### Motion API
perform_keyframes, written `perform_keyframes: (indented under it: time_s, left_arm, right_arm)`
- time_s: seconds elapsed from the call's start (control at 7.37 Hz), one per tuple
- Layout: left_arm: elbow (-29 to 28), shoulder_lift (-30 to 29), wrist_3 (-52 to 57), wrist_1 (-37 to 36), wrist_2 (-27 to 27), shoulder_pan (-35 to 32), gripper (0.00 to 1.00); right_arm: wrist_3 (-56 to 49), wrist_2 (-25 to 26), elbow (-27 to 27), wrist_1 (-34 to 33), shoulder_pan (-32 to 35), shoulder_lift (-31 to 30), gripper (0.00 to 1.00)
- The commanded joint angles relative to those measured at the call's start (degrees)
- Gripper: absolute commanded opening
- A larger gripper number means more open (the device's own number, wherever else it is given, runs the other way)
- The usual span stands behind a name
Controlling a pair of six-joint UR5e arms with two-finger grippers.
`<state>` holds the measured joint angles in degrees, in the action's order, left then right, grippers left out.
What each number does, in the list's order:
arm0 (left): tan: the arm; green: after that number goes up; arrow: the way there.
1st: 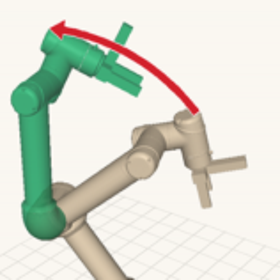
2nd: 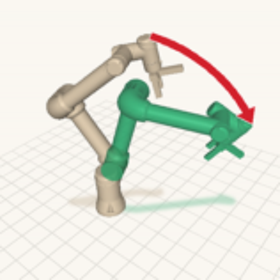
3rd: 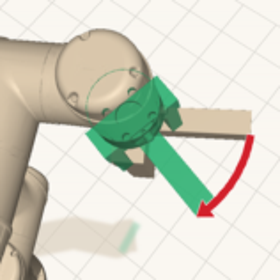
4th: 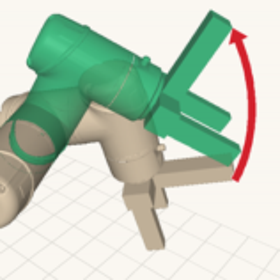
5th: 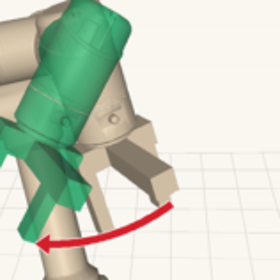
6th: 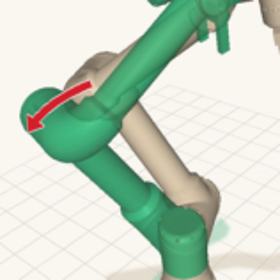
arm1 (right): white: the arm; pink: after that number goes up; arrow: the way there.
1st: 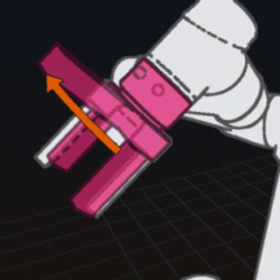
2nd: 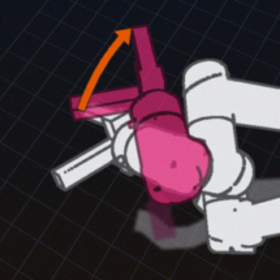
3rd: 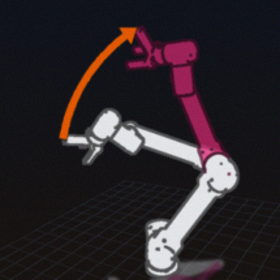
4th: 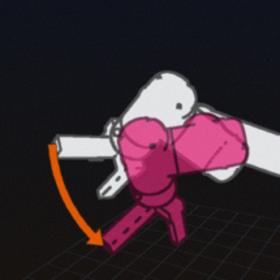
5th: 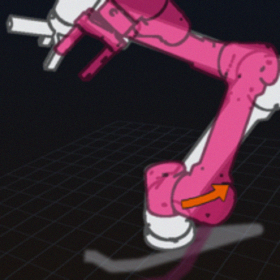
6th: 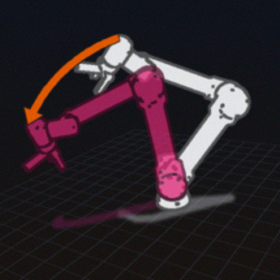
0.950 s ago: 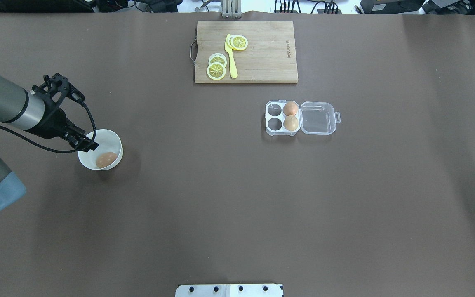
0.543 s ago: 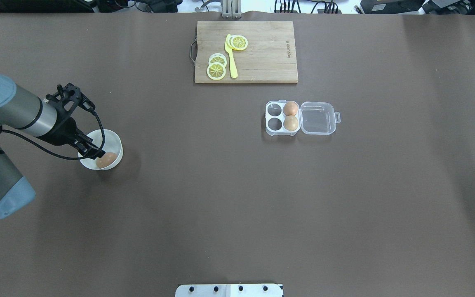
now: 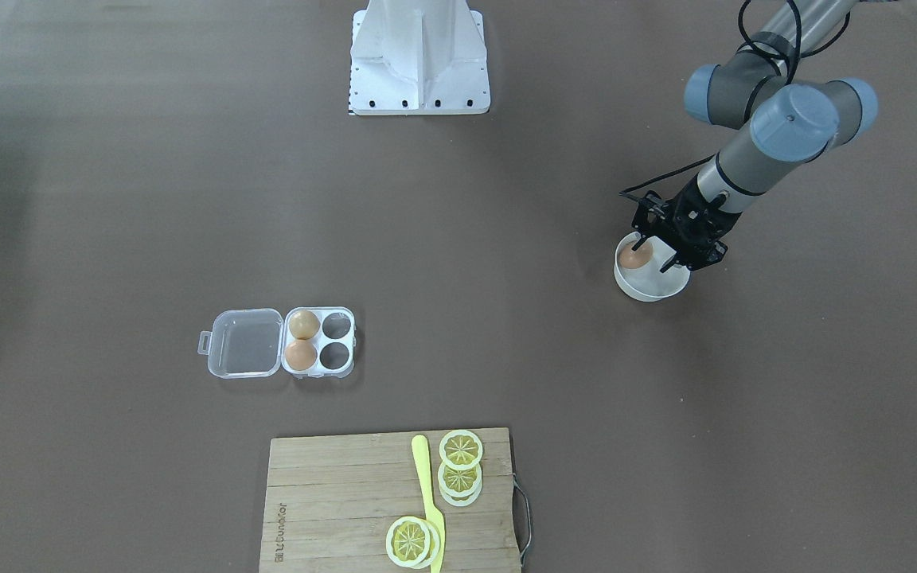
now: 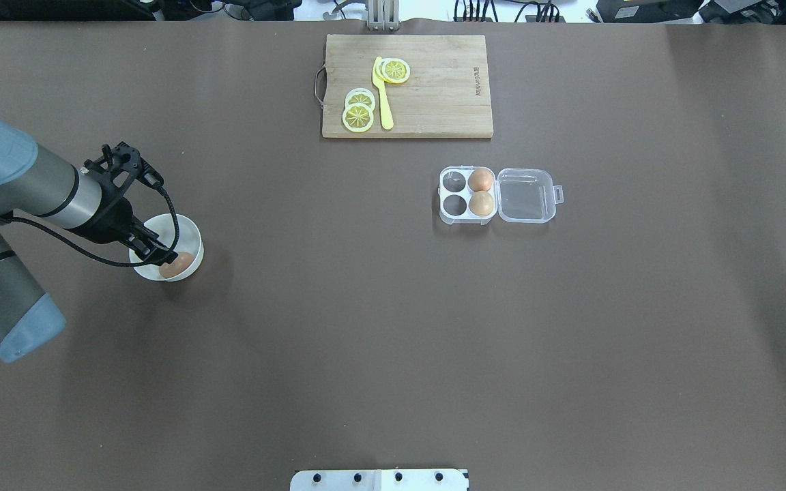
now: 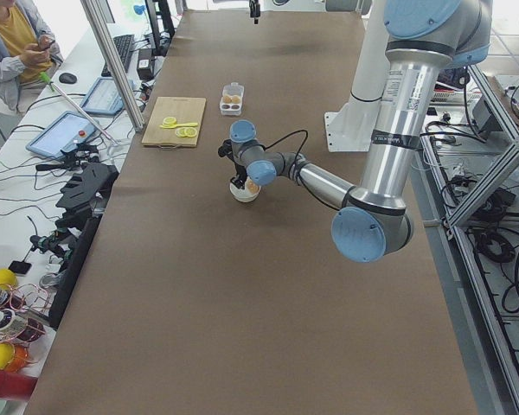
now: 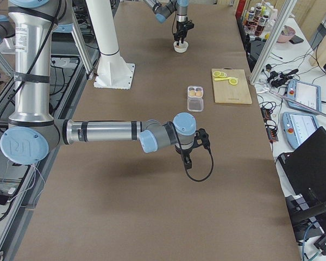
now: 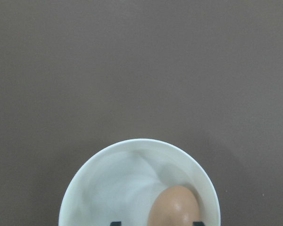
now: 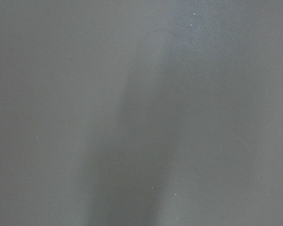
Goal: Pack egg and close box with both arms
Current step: 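Close the left gripper on the brown egg and lift it out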
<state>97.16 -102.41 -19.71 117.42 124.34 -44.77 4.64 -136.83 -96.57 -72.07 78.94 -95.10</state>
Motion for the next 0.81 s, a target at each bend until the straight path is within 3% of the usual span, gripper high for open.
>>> perform_keyframes:
  time_s: [0.0,0.68]
  left_arm:
    - [-1.00,-0.69,0.02,0.01,0.03,0.38,0.59]
    - [-1.53,-0.69,-0.07,0.01,0.11,1.26,0.59]
  right_arm:
    - [-0.07,0.07,0.07,0.00,-0.02,0.00,0.99]
    - [0.02,0.07,0.07,0.00,-0.01,0.00,0.99]
